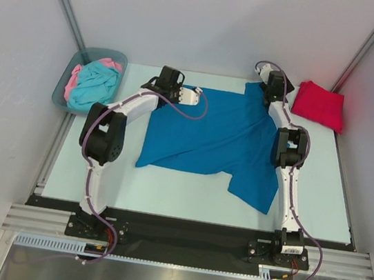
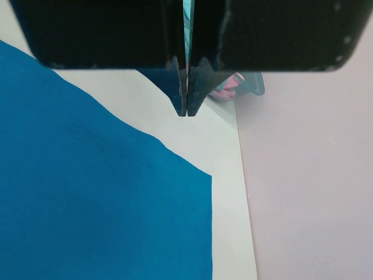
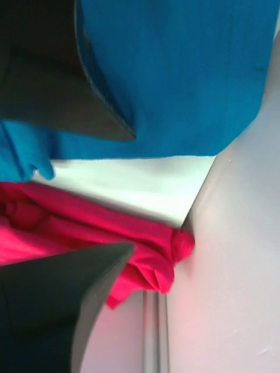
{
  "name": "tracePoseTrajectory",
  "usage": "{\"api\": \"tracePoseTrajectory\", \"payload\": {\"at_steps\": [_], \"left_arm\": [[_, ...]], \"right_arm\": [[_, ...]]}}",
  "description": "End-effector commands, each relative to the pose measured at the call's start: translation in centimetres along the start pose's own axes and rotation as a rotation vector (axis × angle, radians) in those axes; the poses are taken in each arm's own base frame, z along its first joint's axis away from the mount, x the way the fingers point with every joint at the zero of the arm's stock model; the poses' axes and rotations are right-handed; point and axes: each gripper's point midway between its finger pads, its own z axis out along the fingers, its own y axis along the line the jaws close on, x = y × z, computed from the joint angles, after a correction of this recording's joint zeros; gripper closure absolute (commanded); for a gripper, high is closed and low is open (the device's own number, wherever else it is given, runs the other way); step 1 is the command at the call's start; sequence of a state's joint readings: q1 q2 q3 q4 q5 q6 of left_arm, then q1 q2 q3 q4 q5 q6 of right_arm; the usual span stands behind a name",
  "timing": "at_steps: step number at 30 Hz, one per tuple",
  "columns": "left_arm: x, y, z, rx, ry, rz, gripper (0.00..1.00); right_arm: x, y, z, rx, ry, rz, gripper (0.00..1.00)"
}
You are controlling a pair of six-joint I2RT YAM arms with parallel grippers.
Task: Fold and stack the t-shirts
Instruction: Flatten the tshirt out
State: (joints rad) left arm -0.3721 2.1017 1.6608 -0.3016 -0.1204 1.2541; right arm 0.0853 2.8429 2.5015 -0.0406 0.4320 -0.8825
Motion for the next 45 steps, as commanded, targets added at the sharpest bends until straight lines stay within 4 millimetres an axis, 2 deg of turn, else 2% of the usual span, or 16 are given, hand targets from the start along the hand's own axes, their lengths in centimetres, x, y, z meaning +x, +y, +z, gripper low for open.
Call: {"api": "tracePoseTrajectory", "payload": {"at_steps": [1, 4, 5, 6, 8, 9, 11, 12, 14, 15, 16, 21, 27, 33, 38, 45], "left_arm": [[-0.9, 2.3, -2.4, -0.074, -0.026, -0.035, 1.0], [-1.0, 2.1, -2.2, -0.077, -0.028, -0.034, 1.0], [-1.0, 2.3, -2.1, -0.09, -0.03, -0.037, 1.0], [-1.1, 2.1, -2.0, -0.086, -0.038, -0.033, 1.0], [-1.3, 2.0, -1.9, -0.079, -0.05, -0.022, 1.0], [-1.7, 1.8, -1.9, -0.069, -0.072, -0.014, 1.0], [-1.9, 1.2, -1.8, -0.04, -0.089, 0.011, 1.0], [-2.2, 1.0, -1.7, -0.024, -0.106, 0.03, 1.0], [-2.2, 0.1, -1.1, 0.005, -0.109, 0.054, 1.0], [-2.2, -0.2, -0.9, 0.018, -0.112, 0.065, 1.0], [-2.2, -0.2, -0.7, 0.022, -0.116, 0.079, 1.0], [-3.2, 0.0, 0.7, 0.029, -0.147, 0.076, 1.0], [-3.0, -0.7, 2.5, 0.047, -0.138, 0.128, 1.0], [-2.5, -1.0, 4.2, 0.055, -0.149, 0.135, 1.0], [-2.2, -2.1, 5.6, 0.091, -0.167, 0.148, 1.0], [-2.4, -2.8, 6.0, 0.124, -0.2, 0.168, 1.0]], "right_arm": [[-3.5, 1.7, -3.1, -0.098, -0.029, 0.055, 0.21], [-6.2, 1.9, -5.4, -0.156, -0.055, 0.1, 0.1], [-7.2, 1.7, -6.3, -0.174, -0.068, 0.114, 0.1], [-9.4, 0.9, -7.9, -0.193, -0.11, 0.128, 0.09], [-10.4, 0.9, -9.9, -0.259, -0.107, 0.145, 0.09], [-11.8, -0.3, -11.6, -0.286, -0.138, 0.161, 0.1], [-11.0, 0.7, -13.7, -0.409, -0.103, 0.153, 0.18], [-11.2, 0.3, -15.1, -0.466, -0.113, 0.153, 0.39], [-9.0, 1.6, -17.3, -0.596, -0.049, 0.103, 0.56], [-8.3, 1.9, -18.1, -0.633, -0.028, 0.1, 0.74], [-6.4, 1.6, -19.1, -0.666, 0.029, 0.092, 0.79], [-1.8, 0.6, -22.1, -0.809, 0.141, 0.1, 0.84], [5.2, 0.5, -25.1, -0.922, 0.358, 0.082, 0.95], [7.1, 0.9, -28.5, -0.998, 0.4, 0.034, 0.96], [7.1, 0.7, -28.9, -0.992, 0.404, 0.021, 0.96], [5.7, 0.6, -28.8, -0.981, 0.372, 0.011, 0.96]]}}
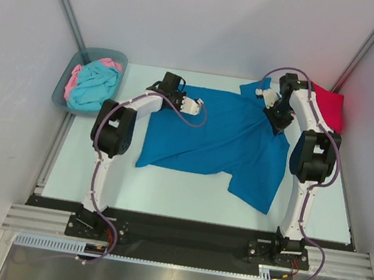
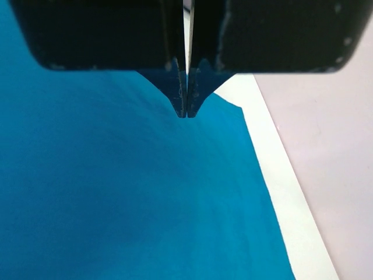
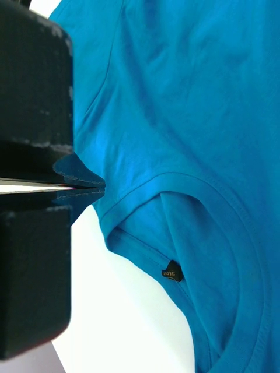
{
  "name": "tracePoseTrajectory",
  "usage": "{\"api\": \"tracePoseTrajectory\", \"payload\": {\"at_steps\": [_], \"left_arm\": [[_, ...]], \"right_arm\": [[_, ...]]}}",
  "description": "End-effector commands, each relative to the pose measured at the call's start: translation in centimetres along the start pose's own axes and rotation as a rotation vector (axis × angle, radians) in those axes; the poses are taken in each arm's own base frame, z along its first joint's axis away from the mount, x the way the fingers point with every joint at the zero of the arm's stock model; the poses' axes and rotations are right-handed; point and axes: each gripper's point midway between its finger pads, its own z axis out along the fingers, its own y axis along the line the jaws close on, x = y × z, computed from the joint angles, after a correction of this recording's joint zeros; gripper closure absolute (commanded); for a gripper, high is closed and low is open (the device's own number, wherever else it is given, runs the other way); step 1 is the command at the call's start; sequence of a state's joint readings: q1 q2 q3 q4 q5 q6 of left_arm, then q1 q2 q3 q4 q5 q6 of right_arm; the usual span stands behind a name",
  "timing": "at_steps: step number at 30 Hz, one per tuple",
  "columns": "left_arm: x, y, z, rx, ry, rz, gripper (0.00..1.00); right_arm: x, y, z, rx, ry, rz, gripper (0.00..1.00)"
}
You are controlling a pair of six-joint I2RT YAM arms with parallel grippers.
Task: Fold and stack the t-shirts
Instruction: Flatten the tshirt out
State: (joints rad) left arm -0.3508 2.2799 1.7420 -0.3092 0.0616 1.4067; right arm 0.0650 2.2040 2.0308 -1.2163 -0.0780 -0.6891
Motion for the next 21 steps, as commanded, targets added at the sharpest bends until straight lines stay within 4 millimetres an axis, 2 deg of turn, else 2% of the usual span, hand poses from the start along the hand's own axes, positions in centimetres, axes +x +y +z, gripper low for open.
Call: {"api": "tracePoseTrajectory", "payload": {"at_steps": [1, 6, 10, 21], "left_arm": [[-0.8, 1.5, 0.0, -0.014, -0.059, 0.034, 1.0], [-0.3, 1.6, 0.7, 0.005, -0.053, 0.025, 1.0], [-0.3, 0.4, 1.2, 0.05, -0.056, 0.023, 1.0], [1.9, -1.0, 2.6, 0.1, -0.01, 0.022, 1.0]], "right_arm": [[-1.3, 0.0, -3.1, 0.032, -0.059, -0.029, 0.96], [-1.8, -0.1, -3.4, 0.036, -0.063, -0.032, 0.96], [-2.2, -0.3, -3.5, 0.042, -0.074, -0.027, 0.96], [-2.6, -0.3, -3.5, 0.053, -0.075, -0.033, 0.96]]}}
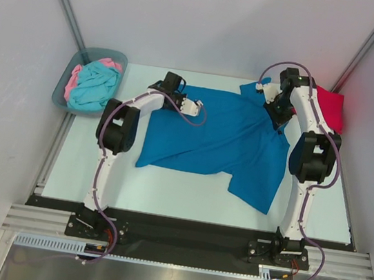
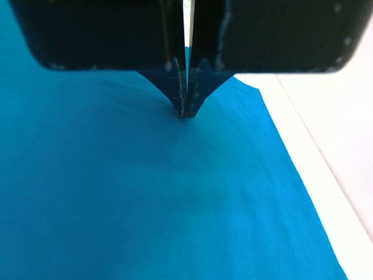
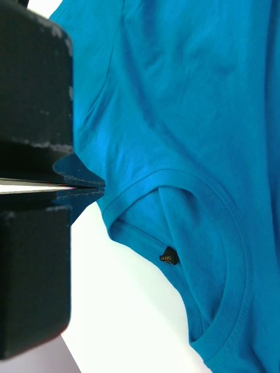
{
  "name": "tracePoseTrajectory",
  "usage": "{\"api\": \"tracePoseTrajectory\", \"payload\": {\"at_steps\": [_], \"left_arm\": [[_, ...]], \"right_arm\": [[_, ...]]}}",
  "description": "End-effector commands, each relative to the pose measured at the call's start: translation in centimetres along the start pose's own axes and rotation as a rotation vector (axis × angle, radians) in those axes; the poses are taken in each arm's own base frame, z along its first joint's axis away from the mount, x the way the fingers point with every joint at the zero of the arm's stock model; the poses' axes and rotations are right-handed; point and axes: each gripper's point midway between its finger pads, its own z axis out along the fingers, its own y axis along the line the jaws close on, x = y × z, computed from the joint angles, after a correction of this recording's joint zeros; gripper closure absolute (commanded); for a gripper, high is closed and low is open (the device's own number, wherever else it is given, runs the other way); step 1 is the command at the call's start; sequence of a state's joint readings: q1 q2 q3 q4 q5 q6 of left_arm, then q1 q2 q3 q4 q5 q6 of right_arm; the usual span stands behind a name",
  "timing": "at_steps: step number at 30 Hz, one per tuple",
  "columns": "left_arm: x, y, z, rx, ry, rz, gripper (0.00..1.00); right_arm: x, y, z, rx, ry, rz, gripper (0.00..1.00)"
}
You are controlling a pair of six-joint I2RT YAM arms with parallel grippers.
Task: Fold and stack the t-shirts
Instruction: Flatten the tshirt out, then fold the tshirt
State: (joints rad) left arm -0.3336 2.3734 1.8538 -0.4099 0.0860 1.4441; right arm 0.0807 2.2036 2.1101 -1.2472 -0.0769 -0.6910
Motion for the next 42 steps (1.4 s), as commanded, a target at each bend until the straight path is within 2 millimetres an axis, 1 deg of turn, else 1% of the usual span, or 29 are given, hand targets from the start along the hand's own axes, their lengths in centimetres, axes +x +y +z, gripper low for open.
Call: {"api": "tracePoseTrajectory", "payload": {"at_steps": [1, 3, 4, 5, 6, 8, 9, 11, 12, 14, 15, 22, 24, 26, 33, 36, 38, 42], "left_arm": [[1.4, 0.2, 0.7, 0.02, 0.009, 0.006, 1.0], [1.9, 0.4, 0.9, 0.02, 0.027, 0.01, 1.0], [2.7, 0.1, 1.5, 0.03, 0.044, 0.007, 1.0], [3.3, 0.0, 1.6, 0.033, 0.066, 0.009, 1.0], [3.7, 0.5, 1.6, 0.024, 0.081, 0.014, 1.0], [4.7, -0.1, 2.3, 0.043, 0.103, 0.007, 1.0], [5.1, 0.3, 2.2, 0.036, 0.112, 0.008, 1.0], [6.0, -0.1, 2.6, 0.047, 0.127, 0.004, 1.0], [6.2, 0.6, 2.4, 0.033, 0.129, -0.004, 1.0], [6.8, 0.3, 2.7, 0.047, 0.135, -0.011, 1.0], [7.7, 0.6, 2.4, 0.04, 0.171, -0.01, 1.0], [9.2, 0.1, 2.3, 0.083, 0.211, 0.004, 1.0], [9.9, 0.7, 2.1, 0.073, 0.23, -0.005, 0.99], [10.9, 0.3, 2.2, 0.091, 0.25, -0.011, 1.0], [14.6, 0.6, 1.7, 0.087, 0.328, -0.024, 1.0], [15.5, 0.2, 1.6, 0.105, 0.348, -0.019, 1.0], [15.7, 0.2, 1.6, 0.11, 0.35, -0.011, 1.0], [16.5, 0.2, 1.4, 0.114, 0.362, -0.015, 1.0]], "right_arm": [[-1.2, -0.2, -1.6, 0.026, -0.037, -0.011, 0.96], [-1.4, -0.2, -1.6, 0.03, -0.04, -0.014, 0.96], [-1.3, -0.2, -1.6, 0.029, -0.039, -0.009, 0.96], [-1.4, -0.1, -1.6, 0.028, -0.039, -0.012, 0.96], [-1.4, -0.1, -1.5, 0.028, -0.039, -0.011, 0.96], [-1.5, -0.1, -1.6, 0.03, -0.041, -0.012, 0.96], [-1.6, -0.2, -1.5, 0.031, -0.044, -0.011, 0.96], [-1.7, -0.3, -1.6, 0.036, -0.044, -0.013, 0.96], [-1.8, -0.3, -1.6, 0.036, -0.046, -0.014, 0.96], [-1.9, -0.3, -1.6, 0.037, -0.049, -0.013, 0.96], [-2.0, -0.3, -1.7, 0.039, -0.053, -0.015, 0.96], [-2.5, -0.2, -1.9, 0.043, -0.065, -0.022, 0.96], [-2.6, -0.2, -2.1, 0.045, -0.067, -0.02, 0.96], [-2.5, -0.1, -2.2, 0.046, -0.068, -0.017, 0.96], [-2.3, 0.1, -2.3, 0.044, -0.064, -0.019, 0.97], [-2.2, 0.1, -2.4, 0.043, -0.065, -0.017, 0.96], [-2.3, 0.1, -2.5, 0.044, -0.069, -0.021, 0.97], [-2.4, 0.0, -2.8, 0.053, -0.074, -0.021, 0.97]]}}
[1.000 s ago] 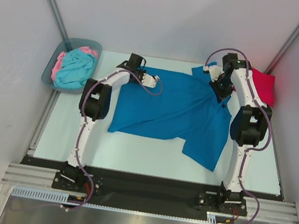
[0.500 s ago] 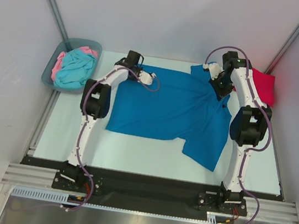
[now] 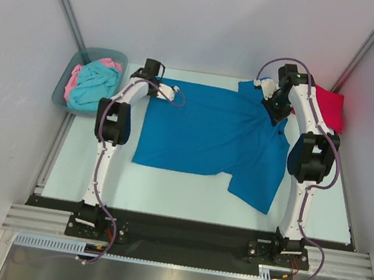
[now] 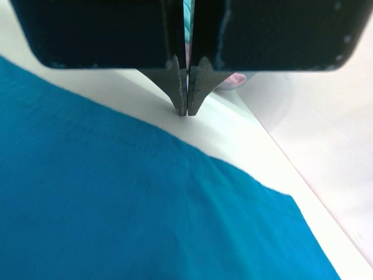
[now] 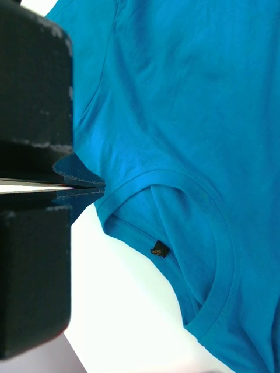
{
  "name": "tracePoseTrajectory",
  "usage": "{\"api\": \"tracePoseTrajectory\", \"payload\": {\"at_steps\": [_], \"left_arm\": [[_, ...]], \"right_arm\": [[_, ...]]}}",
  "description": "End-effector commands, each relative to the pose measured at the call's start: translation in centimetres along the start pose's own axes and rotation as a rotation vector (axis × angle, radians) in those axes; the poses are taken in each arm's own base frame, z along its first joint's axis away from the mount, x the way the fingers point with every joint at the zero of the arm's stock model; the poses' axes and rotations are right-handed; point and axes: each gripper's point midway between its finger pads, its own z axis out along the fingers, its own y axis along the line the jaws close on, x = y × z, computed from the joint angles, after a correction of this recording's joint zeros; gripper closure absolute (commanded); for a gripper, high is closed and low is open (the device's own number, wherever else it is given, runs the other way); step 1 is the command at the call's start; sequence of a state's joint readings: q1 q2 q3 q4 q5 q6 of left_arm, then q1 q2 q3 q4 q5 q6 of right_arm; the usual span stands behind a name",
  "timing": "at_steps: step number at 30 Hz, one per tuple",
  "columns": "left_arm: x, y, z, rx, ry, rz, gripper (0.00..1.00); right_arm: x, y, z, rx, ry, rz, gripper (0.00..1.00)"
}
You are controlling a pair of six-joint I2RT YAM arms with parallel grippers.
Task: Fold and stack the t-shirts
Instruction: Fold the tshirt
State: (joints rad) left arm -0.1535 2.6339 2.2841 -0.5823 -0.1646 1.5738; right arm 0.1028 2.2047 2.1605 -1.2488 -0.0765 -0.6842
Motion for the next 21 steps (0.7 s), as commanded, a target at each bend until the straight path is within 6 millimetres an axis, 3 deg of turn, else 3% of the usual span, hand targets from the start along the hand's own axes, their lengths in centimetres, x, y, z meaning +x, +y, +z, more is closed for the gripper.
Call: {"api": "tracePoseTrajectory", "payload": {"at_steps": [1, 6, 10, 12, 15, 16, 17, 20, 21], "left_arm": [[0.8, -3.5, 1.6, 0.125, 0.016, 0.026, 1.0], [0.5, -1.2, 0.3, 0.05, -0.01, -0.05, 1.0], [-0.5, 2.7, -3.4, -0.063, -0.068, -0.111, 1.0], [-1.6, 3.7, -4.3, -0.11, -0.104, -0.132, 1.0], [-2.8, 5.9, -6.2, -0.183, -0.145, -0.161, 0.99], [-3.1, 6.4, -6.5, -0.199, -0.152, -0.168, 0.96], [-3.3, 7.0, -7.2, -0.217, -0.163, -0.184, 0.81], [-4.7, 8.5, -8.9, -0.26, -0.204, -0.203, 0.57], [-5.4, 8.8, -9.5, -0.27, -0.227, -0.206, 0.54]], "right_arm": [[-0.8, -0.2, -2.0, 0.031, -0.037, 0.0, 0.97], [-0.5, -0.2, -2.1, 0.035, -0.031, 0.005, 0.96], [-0.3, -0.1, -2.0, 0.036, -0.026, 0.003, 0.92], [-0.4, -0.3, -1.9, 0.04, -0.028, 0.006, 0.9], [-0.5, -0.4, -1.7, 0.041, -0.027, 0.006, 0.77], [-0.6, -0.4, -1.6, 0.04, -0.027, 0.003, 0.67], [-0.6, -0.5, -1.6, 0.044, -0.026, 0.005, 0.62], [-0.4, -0.5, -1.4, 0.045, -0.018, 0.002, 0.54], [-0.3, -0.4, -1.4, 0.042, -0.013, 0.003, 0.53]]}}
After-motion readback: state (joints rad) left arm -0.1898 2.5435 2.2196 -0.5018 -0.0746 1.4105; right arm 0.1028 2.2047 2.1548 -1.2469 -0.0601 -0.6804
